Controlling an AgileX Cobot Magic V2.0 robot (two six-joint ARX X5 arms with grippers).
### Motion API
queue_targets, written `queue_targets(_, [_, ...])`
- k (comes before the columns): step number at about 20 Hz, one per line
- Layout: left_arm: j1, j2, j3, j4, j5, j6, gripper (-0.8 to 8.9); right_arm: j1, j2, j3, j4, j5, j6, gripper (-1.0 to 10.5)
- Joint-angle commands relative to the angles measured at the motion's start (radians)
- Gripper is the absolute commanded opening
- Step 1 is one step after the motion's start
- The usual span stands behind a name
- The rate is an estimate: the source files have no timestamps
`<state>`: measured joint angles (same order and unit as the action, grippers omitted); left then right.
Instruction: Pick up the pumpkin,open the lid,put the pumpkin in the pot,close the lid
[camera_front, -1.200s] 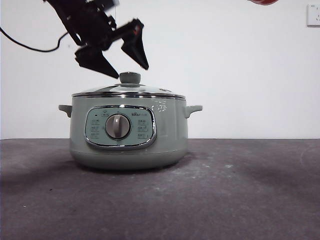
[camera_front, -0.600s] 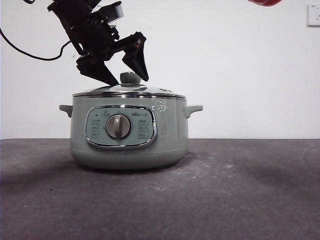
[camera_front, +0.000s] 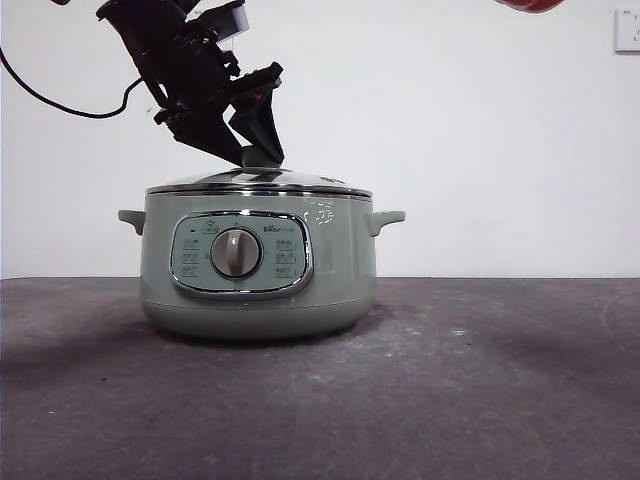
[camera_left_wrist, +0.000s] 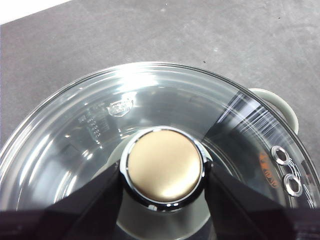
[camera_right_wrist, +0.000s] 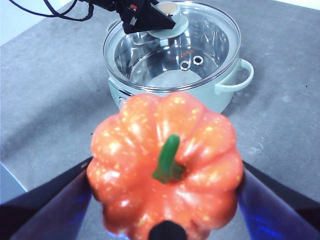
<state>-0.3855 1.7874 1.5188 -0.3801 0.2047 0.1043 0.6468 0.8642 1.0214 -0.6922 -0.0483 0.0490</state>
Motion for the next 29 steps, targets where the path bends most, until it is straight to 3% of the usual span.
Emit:
queue_targets(1, [0.0, -0.004, -0.005, 0.005, 0.009, -0.01, -0.08, 0.002, 0.0, 0.001, 0.003, 0.003, 0.01, -0.1])
queue_targets(10, [0.036, -0.19, -0.005, -0.039, 0.006, -0.009, -0.09, 0.002, 0.013, 0.001, 0.024, 0.003, 0.009, -0.1])
queue_targets(15, [0.083, -0.381, -0.005, -0.18, 0.006, 0.005, -0.09, 0.002, 0.122, 0.001, 0.204, -0.002, 0.005, -0.1])
queue_targets(19, [0.115, -0.542, -0.005, -0.3, 0.005, 0.006, -0.09, 0.001, 0.343, 0.093, 0.321, -0.003, -0.043, -0.1])
queue_targets(24, [0.119, -0.706, -0.005, -0.431, -0.033, 0.021, -0.09, -0.012, 0.718, 0.429, 0.309, -0.006, -0.109, -0.1])
queue_targets(29, [0.119, -0.822, -0.005, -0.544, -0.048, 0.021, -0.09, -0.036, 1.02, 0.682, 0.292, -0.056, -0.122, -0.1])
